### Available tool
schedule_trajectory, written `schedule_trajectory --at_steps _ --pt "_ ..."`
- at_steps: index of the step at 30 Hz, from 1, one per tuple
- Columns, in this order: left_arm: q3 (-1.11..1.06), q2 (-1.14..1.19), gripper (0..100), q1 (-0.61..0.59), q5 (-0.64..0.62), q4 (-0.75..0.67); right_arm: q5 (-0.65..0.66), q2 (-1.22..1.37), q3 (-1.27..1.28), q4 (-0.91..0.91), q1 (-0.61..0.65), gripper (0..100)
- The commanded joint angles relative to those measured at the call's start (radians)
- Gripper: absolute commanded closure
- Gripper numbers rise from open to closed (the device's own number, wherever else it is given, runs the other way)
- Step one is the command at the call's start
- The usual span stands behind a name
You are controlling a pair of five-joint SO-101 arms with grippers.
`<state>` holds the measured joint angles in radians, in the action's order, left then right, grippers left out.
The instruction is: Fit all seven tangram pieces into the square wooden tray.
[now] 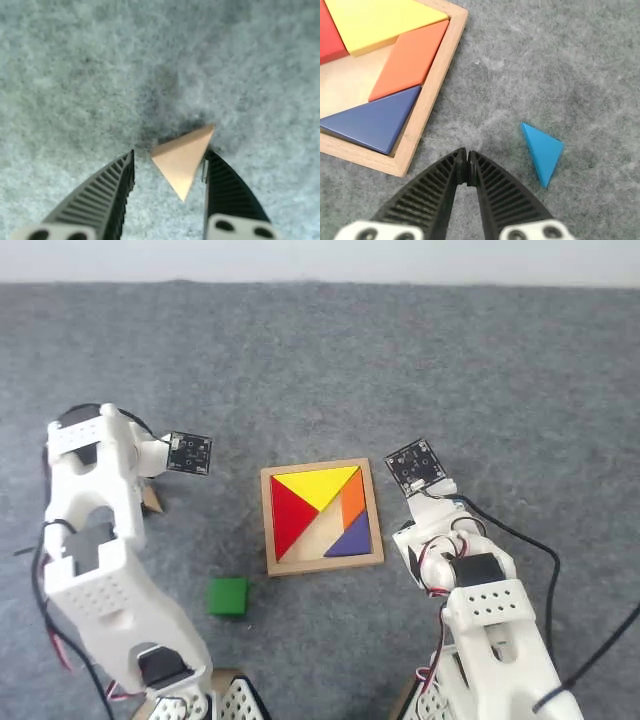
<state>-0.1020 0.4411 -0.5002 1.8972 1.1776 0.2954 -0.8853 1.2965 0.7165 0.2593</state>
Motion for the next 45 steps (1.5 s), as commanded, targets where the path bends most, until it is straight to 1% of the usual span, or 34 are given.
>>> schedule_trajectory --at_steps 1,6,10,12,17,20,23,27,30,32,36,40,45 --pt "0.025 -0.005 79 0.025 0.003 -0.02 0.015 -0.022 -0.014 -0.018 0.005 98.8" --pt "0.022 -0.005 79 0.029 0.003 -0.021 0.015 -0.022 -0.014 -0.018 0.005 98.8" --pt "0.022 -0.005 84 0.029 0.003 -0.014 0.015 -0.022 -0.014 -0.018 0.005 98.9" --pt "0.022 -0.005 85 0.026 0.002 -0.012 0.015 -0.022 -0.014 -0.018 0.005 98.9" --pt "0.022 -0.015 85 0.025 0.0 0.06 0.015 -0.022 -0.014 -0.018 0.005 98.9" --pt "0.022 -0.015 85 0.025 -0.018 0.069 0.015 -0.022 -0.014 -0.016 0.005 98.9" --pt "0.022 -0.015 85 0.026 -0.109 0.069 0.015 -0.022 -0.014 -0.016 0.005 98.9" --pt "0.022 -0.015 85 0.018 -0.184 0.071 0.015 -0.022 -0.014 -0.015 0.005 98.9" --pt "0.024 -0.015 85 0.008 -0.285 0.071 0.015 -0.022 -0.014 -0.015 0.005 98.9" --pt "0.024 -0.015 85 0.009 -0.396 0.072 0.014 -0.022 -0.014 -0.015 0.005 98.9" --pt "0.03 -0.017 85 0.035 -0.677 0.121 0.014 -0.022 -0.014 -0.018 0.005 98.9" --pt "0.03 -0.017 86 0.057 -0.845 0.184 0.014 -0.022 -0.012 -0.018 0.005 98.9" --pt "0.03 -0.017 90 0.069 -1.013 0.222 0.014 -0.022 -0.012 -0.018 0.004 98.9"
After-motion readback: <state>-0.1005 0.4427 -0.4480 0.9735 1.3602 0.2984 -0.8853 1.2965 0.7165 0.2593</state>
